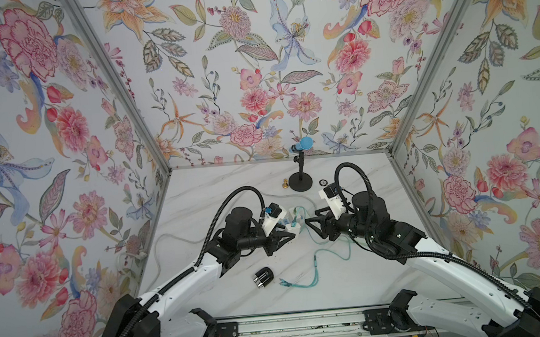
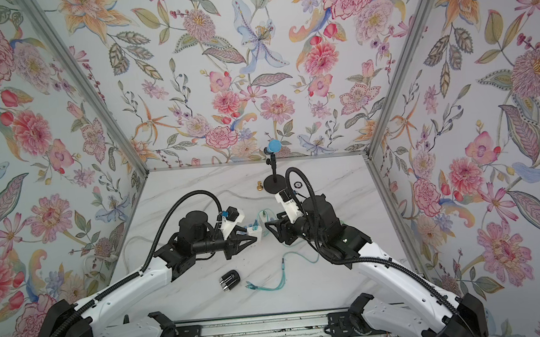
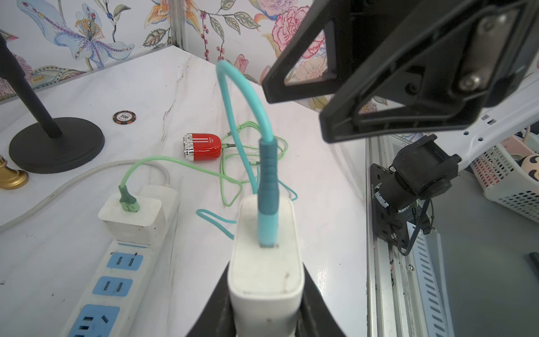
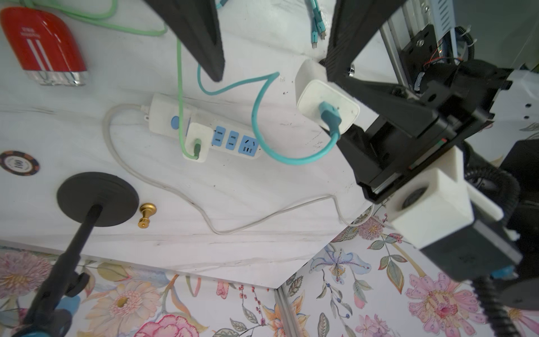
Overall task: Charge the electric shaver
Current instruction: Pick up the plug from the center of the board.
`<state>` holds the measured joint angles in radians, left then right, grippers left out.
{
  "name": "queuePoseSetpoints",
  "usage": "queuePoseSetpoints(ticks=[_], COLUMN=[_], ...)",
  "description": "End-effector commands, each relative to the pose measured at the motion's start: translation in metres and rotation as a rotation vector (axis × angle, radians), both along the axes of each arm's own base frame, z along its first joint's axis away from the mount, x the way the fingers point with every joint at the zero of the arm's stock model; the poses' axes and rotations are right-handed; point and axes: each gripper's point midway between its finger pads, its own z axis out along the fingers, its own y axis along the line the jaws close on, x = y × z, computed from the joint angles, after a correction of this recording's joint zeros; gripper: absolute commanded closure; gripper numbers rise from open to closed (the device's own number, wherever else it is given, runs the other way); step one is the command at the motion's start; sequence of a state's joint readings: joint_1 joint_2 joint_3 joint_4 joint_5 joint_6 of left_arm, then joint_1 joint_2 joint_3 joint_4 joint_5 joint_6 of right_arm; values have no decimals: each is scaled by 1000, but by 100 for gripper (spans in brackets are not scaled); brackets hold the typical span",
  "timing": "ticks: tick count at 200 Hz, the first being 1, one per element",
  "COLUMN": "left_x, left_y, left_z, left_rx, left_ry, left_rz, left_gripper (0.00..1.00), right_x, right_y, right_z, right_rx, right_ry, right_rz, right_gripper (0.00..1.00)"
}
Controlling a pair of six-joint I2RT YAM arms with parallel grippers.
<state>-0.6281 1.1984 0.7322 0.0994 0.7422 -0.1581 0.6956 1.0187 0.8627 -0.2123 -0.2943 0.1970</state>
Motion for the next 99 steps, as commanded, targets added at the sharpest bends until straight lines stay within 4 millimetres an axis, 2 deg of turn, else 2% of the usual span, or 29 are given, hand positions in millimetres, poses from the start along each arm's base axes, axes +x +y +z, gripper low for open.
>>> queuePoseSetpoints(ticks=[1, 23, 60, 99], left_x=[-10, -17, -24, -32], left_y=[2, 0, -1, -1], left_z=[18, 22, 23, 24], left_rx=[5, 0, -3, -12], left_ry=[-30, -15, 6, 18], left_rz=[-93, -145, -186, -228], left_gripper=[100, 100, 100, 100], right_x=[-28, -27, -22, -27], right_y=[10, 14, 25, 36], right_z=[-20, -23, -10, -2], right_rx=[-32, -41, -5, 46], right_ry=[34, 31, -8, -7], right_rz=[191, 213, 246, 302], right_gripper=[42, 43, 43, 46])
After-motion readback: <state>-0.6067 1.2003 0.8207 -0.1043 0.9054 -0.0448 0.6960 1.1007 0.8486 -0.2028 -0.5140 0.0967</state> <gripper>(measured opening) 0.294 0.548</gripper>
